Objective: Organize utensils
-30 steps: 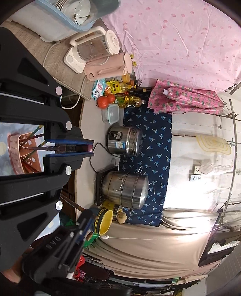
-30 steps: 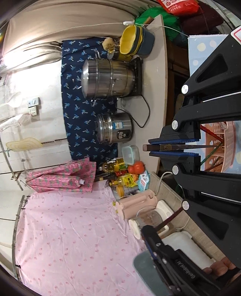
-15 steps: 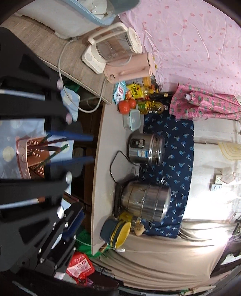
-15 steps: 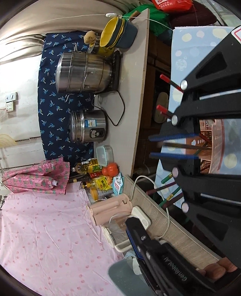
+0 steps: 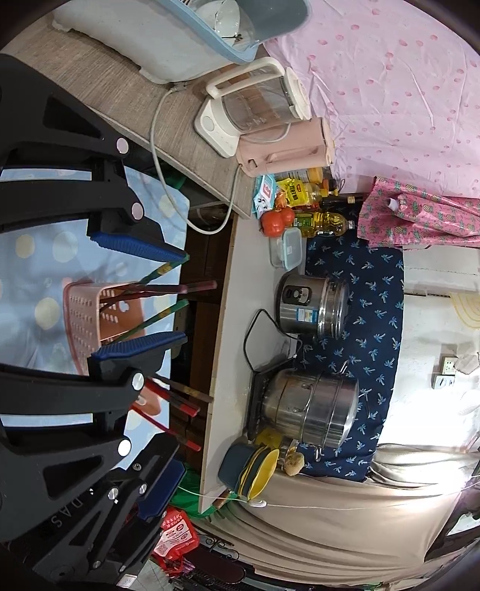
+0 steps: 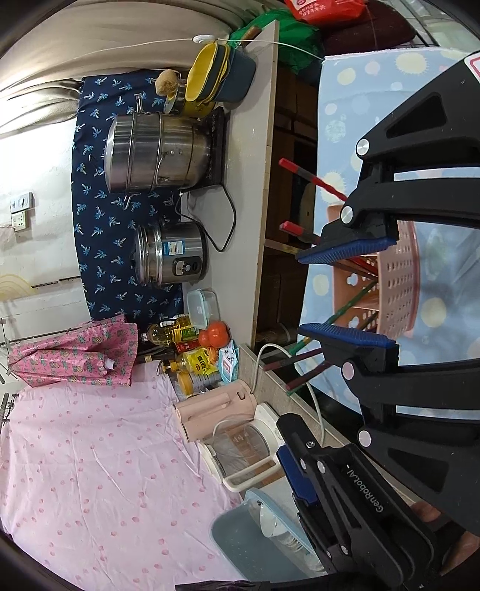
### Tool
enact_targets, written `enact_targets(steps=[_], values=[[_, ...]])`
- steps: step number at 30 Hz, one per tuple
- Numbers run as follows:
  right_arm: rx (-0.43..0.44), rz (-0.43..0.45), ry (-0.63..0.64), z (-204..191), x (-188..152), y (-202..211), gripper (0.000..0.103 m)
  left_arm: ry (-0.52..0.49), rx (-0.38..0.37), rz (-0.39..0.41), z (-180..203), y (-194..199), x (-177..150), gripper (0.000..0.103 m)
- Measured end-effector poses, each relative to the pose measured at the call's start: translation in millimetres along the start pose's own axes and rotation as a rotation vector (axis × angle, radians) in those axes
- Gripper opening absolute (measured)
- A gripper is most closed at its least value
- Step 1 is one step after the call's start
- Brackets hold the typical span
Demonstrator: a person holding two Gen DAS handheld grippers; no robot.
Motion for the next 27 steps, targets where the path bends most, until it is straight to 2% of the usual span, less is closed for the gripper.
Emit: enact_targets(steps=[27], values=[[-0.060,-0.076,0.006,-9,-91,48,0.034,-0.018,-0.008,-0.104,5,36,-87,0.038]])
Point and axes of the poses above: each gripper's, at about its wrist camera, not at the fingertips, and y roughly against the way its jaws point, z to its right, x to its top, the point moved 9 cm from there along -y, roughly the way its jaws point, and after that the axes turned 4 degrees about y, right-handed, at the moved point
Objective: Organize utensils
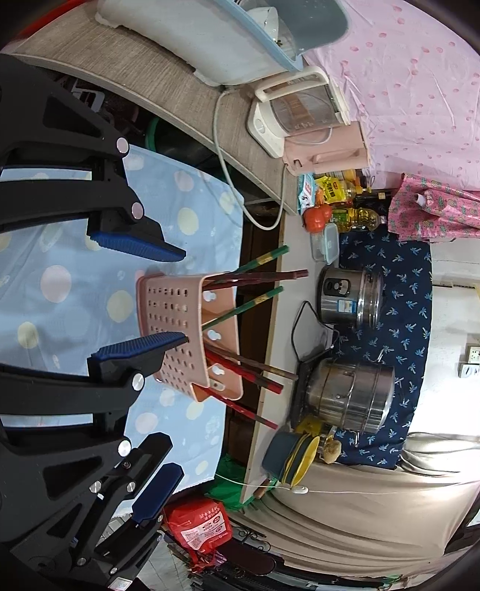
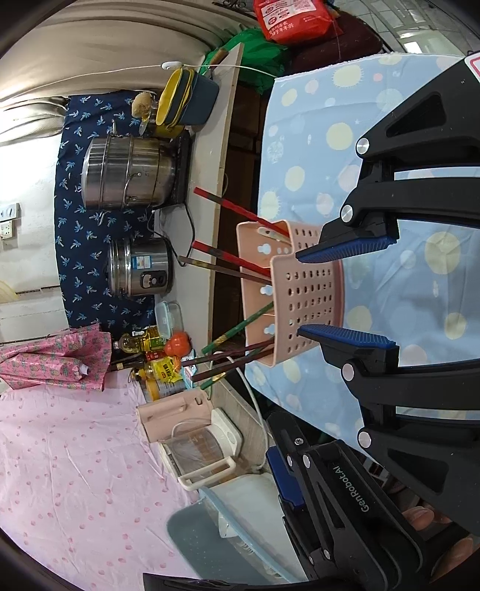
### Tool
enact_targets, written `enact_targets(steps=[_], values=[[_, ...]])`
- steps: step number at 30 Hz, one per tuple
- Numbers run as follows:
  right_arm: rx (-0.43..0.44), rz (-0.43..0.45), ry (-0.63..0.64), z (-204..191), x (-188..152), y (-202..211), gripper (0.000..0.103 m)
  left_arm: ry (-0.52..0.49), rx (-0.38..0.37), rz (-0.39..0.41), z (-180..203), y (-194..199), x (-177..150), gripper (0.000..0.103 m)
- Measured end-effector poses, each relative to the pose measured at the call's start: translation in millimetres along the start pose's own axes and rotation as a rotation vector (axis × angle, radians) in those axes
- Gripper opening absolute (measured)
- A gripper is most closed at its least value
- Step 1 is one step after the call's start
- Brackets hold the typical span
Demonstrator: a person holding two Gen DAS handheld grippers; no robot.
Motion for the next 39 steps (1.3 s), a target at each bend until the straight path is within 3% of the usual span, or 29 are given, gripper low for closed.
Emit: enact_targets(steps=[10,20,35,39], values=[[-0.031,-0.034,-0.015,6,-30,5,0.034,0.010,0.018,-0.056,-6,-2,-37,0.038],[-0.053,-0.068,-0.028,13,-54,7,0.039,-0.022,0.062,-0.079,-7,-2,-65,0.053],[-0.100,-0.085,-0.028,21,-73,9,0.067,-0.038,0.126,-0.091,-10,-6,-83,0.085],[-0.100,-0.078,-0.057,26,-75,11,0.085,-0.014,0.139,-0.098,-16,-7,-85,0.092]])
Point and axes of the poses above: each gripper's, at about its wrist camera, not at the fingertips, and y roughly against the way its jaws point, z to its right, x to its top, the point moved 9 cm from there along -y, roughly the way its jaws point, and after that the axes turned 4 degrees about y, right-handed, at the moved point
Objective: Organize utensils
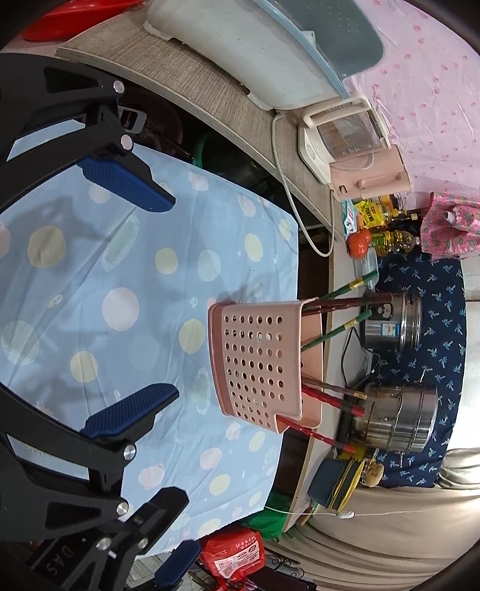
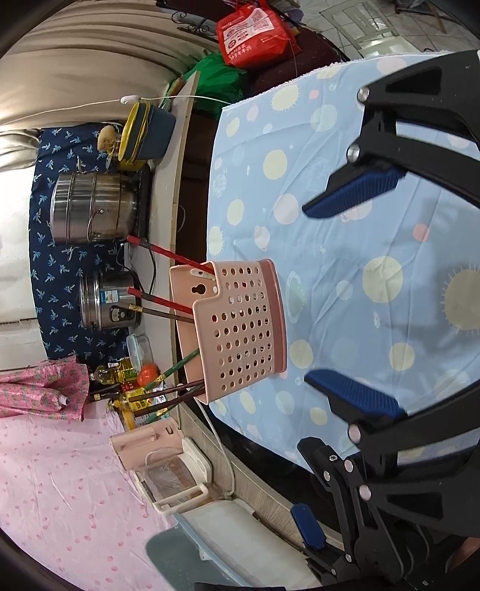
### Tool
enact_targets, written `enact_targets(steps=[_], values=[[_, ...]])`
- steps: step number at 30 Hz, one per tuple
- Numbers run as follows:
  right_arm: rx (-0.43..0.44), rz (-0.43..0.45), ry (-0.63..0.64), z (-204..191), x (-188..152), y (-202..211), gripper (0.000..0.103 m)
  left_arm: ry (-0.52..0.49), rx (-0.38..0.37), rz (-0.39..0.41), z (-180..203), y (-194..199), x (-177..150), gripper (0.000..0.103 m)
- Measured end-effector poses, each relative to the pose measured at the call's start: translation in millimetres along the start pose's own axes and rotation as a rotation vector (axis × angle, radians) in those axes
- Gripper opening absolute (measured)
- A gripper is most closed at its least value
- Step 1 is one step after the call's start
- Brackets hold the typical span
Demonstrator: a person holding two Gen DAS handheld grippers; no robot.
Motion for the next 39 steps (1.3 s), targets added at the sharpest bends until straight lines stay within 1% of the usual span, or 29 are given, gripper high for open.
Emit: enact_targets(steps=[3,6,7,18,31,39], values=[[-0.003,-0.002,-0.003,1,-1,0,0.087,-0.005,0.007,0.000,-1,-1,-1,0.093],[-0.030,0.005,-0.002,5,-2,1,0.088,-0.008,0.009,-0.005,-1,-2,-2,0.094],[-0.034,0.008,0.000,5,-3,1,0.097,-0.008,0.012,-0.005,-2,-2,-3,0.094],[-0.053,0.005,0.024,4,-4,0,0.096,-0.008,0.029,-0.014,-2,-6,-6,0.094],[-0.057,-0.014,0.018,8,-10,-7,0.096,-0.004,0.043,-0.027,1,-13,-11,0.094],[-0.058,-0.019,0.016,9,-13,-8,0.096,-0.014,0.062,-0.022,1,-15,-12,0.094]])
Point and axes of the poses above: each gripper's, at about its wrist camera, not at the fingertips, and y roughly against the way its jaws point, z to its right, x to its top, the point moved 9 cm from there along -y, roughly the way its jaws point, and after that the axes turned 4 degrees about y, right-handed, at the moved point
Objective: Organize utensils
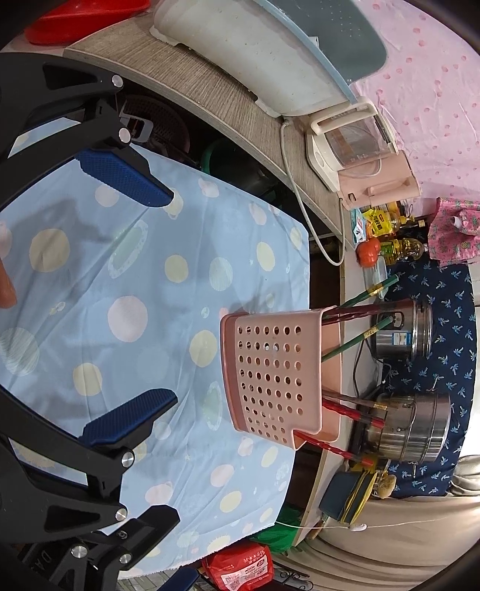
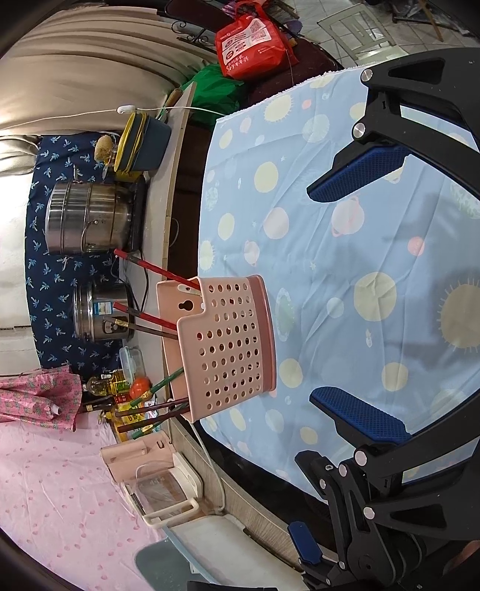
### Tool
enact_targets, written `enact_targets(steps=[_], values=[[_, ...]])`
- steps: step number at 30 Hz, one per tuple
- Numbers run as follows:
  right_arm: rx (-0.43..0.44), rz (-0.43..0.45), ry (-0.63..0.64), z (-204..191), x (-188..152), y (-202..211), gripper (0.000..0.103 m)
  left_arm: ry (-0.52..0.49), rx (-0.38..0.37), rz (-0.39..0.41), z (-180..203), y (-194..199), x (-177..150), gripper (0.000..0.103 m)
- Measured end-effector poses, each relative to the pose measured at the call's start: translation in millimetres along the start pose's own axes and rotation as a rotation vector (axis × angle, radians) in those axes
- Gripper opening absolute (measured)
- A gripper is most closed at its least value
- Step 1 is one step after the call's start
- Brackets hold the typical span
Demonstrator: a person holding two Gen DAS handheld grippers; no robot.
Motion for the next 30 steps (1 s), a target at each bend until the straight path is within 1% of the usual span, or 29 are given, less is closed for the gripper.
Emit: enact_targets(steps=[13,30], values=[[-0.010,0.000,0.003,1.5,-2.7,-1.6,0.096,0.001,0.002,-0.008,0.5,-2.1,-2.5,0.094],[-0.007,-0.003,0.011,-1.5,-4.5,-3.0,0.096,0.011,0.024,-0.013,-5.2,-2.8,-4.0,0.094]])
Point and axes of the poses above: each gripper's, at about its wrist camera, not at the fingertips, and y roughly against the way its jaws point, z to its right, x to its top, the point moved 9 cm from there along -y, roughly the way its jaws point, and after that the axes turned 4 degrees about y, right-handed, at the moved point
